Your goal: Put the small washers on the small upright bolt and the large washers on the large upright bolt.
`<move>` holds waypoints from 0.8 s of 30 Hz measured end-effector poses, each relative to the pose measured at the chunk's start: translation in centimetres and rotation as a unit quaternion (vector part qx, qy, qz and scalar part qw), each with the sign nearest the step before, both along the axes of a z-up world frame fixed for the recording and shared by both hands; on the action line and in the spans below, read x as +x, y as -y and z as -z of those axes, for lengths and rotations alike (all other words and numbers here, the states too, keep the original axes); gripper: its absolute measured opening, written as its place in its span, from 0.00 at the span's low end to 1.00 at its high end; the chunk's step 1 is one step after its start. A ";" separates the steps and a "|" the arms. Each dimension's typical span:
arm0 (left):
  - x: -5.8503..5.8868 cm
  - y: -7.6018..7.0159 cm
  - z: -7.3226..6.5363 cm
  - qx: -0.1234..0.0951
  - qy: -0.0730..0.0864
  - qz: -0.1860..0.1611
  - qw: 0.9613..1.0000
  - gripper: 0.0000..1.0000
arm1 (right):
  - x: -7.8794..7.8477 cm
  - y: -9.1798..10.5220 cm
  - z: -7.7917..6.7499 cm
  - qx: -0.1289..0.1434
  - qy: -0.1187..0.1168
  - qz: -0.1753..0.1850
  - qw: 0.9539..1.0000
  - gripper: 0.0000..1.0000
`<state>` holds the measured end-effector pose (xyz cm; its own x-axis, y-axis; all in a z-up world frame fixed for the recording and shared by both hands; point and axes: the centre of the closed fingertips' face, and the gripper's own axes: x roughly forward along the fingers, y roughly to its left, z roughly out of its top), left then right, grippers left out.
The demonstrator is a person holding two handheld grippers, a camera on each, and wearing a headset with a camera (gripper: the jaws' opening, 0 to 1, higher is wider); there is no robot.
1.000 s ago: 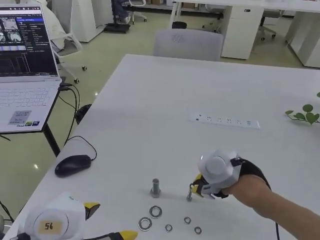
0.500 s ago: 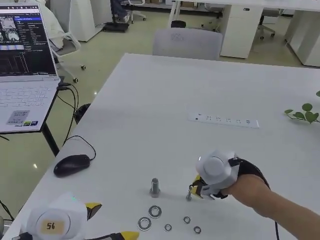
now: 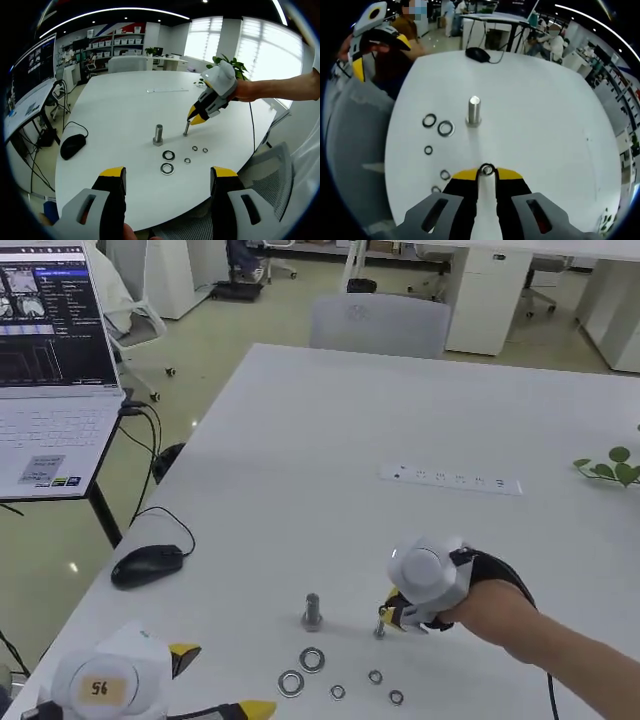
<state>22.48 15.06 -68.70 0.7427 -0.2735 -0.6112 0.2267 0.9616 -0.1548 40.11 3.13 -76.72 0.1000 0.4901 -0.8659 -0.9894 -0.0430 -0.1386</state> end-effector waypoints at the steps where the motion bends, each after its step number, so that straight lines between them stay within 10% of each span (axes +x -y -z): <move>1: 0.0 0.0 0.0 0.000 0.000 0.000 1.000 0.68 | 0.0 0.0 0.0 -0.001 0.000 -0.001 1.000 0.13; 24: -0.5 -0.5 0.2 -0.005 0.001 -0.010 1.000 0.68 | 0.4 -0.1 3.4 -0.042 -0.004 -0.001 0.999 0.13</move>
<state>22.00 15.58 -68.91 0.7487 -0.2653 -0.6075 0.2080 0.9642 -0.1648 40.53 3.24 -80.16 0.0911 0.4164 -0.9046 -0.9905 -0.0560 -0.1256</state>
